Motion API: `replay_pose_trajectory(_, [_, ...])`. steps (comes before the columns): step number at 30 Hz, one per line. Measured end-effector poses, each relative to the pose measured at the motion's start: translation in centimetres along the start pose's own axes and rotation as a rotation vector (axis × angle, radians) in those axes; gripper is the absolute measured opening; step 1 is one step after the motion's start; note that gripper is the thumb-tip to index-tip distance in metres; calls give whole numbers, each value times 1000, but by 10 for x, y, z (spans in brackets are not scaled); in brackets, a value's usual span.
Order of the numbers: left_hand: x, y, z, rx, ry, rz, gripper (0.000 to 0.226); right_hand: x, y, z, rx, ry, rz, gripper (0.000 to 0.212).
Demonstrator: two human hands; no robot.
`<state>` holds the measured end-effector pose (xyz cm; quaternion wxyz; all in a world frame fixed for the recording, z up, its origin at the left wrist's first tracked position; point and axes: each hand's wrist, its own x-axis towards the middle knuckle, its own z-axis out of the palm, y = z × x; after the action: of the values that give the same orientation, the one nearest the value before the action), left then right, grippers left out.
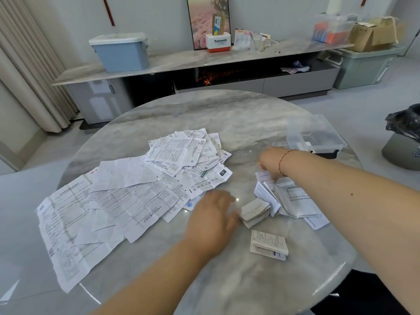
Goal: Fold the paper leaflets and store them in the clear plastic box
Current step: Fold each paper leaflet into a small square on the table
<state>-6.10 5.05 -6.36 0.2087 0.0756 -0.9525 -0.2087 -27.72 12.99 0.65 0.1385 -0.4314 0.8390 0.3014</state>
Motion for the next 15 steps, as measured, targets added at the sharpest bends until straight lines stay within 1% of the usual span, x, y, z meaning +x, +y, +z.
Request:
replay_pose_trajectory(1, [9, -9, -9, 1, 50, -102, 34, -3, 2, 1, 40, 17, 8, 36])
replay_pose_trajectory(2, [19, -20, -18, 12, 61, -213, 32, -4, 6, 1, 90, 43, 21, 49])
replay_pose_trajectory(3, [30, -34, -26, 43, 71, -316, 31, -9, 8, 0, 138, 81, 29, 54])
replay_pose_trajectory(4, [41, -48, -34, 97, 74, -404, 32, -12, 11, 0, 171, 143, 27, 53])
replay_pose_trajectory(5, [52, -63, -40, 151, 63, -457, 34, -14, 13, -1, 186, 197, 31, 49])
replay_pose_trajectory(7, [69, -82, -46, 233, -37, -467, 36, -20, 16, -1, 231, 301, 35, 41])
replay_pose_trajectory(11, [94, -101, -31, 321, -397, -432, 40, -31, 14, 3, 415, 514, 11, 32])
replay_pose_trajectory(12, [99, -101, -28, 331, -437, -425, 39, -33, 13, 3, 439, 544, -5, 30])
replay_pose_trajectory(13, [102, -102, -27, 320, -434, -416, 36, -34, 11, 4, 446, 569, -27, 29])
replay_pose_trajectory(15, [104, -102, -27, 232, -350, -406, 29, -34, 8, 5, 452, 584, -51, 27])
